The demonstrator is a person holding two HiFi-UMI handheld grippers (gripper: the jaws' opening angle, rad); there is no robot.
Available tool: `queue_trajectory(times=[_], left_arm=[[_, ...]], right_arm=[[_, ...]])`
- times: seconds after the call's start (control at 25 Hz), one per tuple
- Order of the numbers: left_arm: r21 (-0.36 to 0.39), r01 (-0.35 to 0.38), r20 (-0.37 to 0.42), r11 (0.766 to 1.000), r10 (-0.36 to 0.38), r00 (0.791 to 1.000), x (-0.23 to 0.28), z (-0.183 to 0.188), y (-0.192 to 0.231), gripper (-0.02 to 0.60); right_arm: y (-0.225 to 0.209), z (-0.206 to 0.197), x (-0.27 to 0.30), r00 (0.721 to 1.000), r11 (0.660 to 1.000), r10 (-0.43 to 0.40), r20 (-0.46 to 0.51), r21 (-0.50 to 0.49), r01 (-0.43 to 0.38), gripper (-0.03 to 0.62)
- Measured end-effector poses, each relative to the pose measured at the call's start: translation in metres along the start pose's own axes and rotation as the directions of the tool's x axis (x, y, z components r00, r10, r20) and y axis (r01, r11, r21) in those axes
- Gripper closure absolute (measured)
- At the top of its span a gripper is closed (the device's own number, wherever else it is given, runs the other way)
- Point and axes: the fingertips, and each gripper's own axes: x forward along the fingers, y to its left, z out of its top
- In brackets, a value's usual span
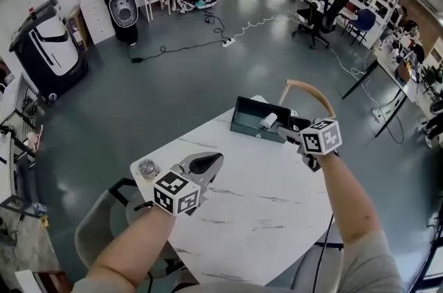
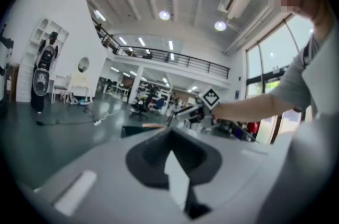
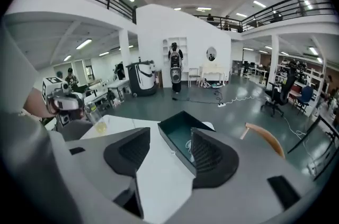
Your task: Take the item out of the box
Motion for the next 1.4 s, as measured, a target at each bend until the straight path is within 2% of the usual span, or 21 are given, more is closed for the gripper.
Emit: queue_trajectory(times=[0.32, 0.56, 0.84, 1.4], left_arm=[[-0.009, 0.018, 0.013, 1.0, -0.018, 1.0, 0.027, -0.009, 0.016, 0.578], [0.0, 0.031, 0.005, 1.0, -0.031, 1.0, 0.043, -0.022, 0.03, 0.578], [-0.009, 0.019, 0.009, 1.0, -0.019, 1.0, 0.065, -0.032, 0.05, 0.578], [-0.021, 0.059, 0.004, 0.998, -0.059, 0.998, 0.094, -0.047, 0.053, 0.578]], right_arm=[[-0.03, -0.023, 0.065, 0.983, 0.993, 0.019, -0.185, -0.115, -0.041, 0.325], [-0.059, -0.031, 0.097, 0.965, 0.988, 0.008, -0.264, -0.145, -0.048, 0.304], [-0.074, -0.045, 0.126, 0.939, 0.985, 0.028, -0.342, -0.149, -0.084, 0.289], [-0.079, -0.08, 0.157, 0.846, 0.977, 0.014, -0.533, -0.173, -0.126, 0.26]])
